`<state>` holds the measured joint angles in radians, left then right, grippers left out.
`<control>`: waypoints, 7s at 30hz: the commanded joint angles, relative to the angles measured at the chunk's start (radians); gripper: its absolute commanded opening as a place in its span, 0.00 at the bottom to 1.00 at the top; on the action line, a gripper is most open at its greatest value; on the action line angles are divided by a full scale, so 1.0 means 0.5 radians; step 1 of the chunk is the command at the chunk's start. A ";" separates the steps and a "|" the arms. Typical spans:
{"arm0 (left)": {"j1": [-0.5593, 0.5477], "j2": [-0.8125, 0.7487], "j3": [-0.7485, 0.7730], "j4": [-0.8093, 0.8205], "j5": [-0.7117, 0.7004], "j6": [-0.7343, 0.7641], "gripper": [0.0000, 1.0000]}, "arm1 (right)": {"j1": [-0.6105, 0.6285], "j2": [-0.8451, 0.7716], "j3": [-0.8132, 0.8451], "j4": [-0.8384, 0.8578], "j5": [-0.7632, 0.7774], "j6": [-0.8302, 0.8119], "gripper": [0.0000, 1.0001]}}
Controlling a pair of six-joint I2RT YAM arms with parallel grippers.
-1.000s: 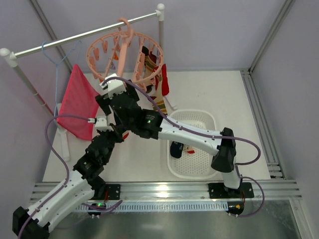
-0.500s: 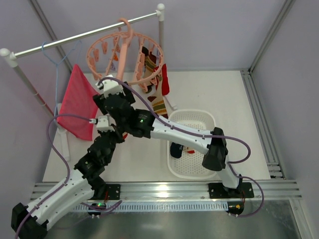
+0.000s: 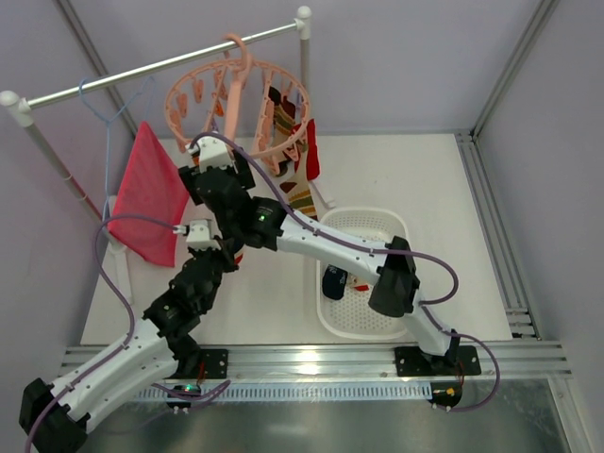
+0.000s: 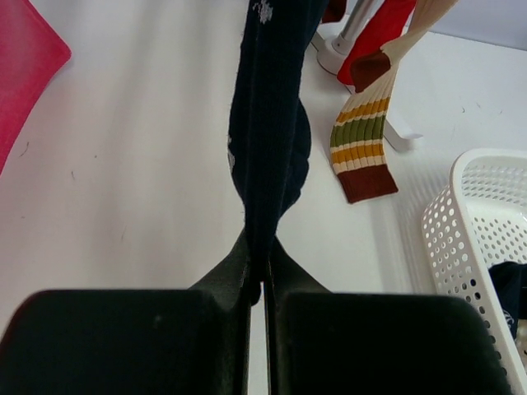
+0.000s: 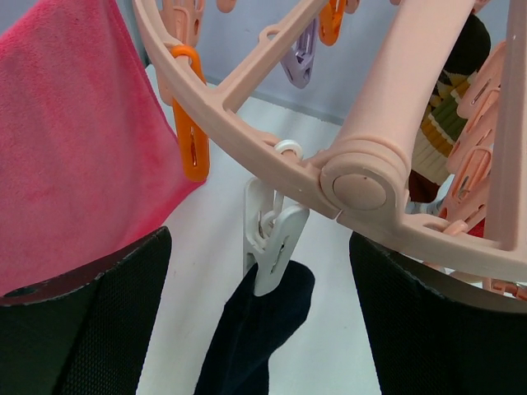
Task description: Remove the socks clipped to the hanger
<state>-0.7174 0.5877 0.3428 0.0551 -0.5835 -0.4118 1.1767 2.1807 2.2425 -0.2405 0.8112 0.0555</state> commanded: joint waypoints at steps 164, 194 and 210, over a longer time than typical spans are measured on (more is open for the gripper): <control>-0.336 2.171 1.195 1.196 -0.573 0.743 1.00 | -1.823 -3.303 -3.887 0.588 -0.788 0.773 0.99; -0.032 2.942 1.407 2.301 -0.361 1.339 0.20 | -1.820 -3.134 -3.847 0.723 -0.803 0.677 0.99; -0.130 2.412 0.788 2.522 -0.425 1.186 0.00 | -1.823 -3.064 -3.859 0.757 -0.785 0.659 0.99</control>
<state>-0.7563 1.8942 0.7879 1.1938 -0.7689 0.2310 0.2687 0.6426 0.2951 0.0837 0.4007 0.3943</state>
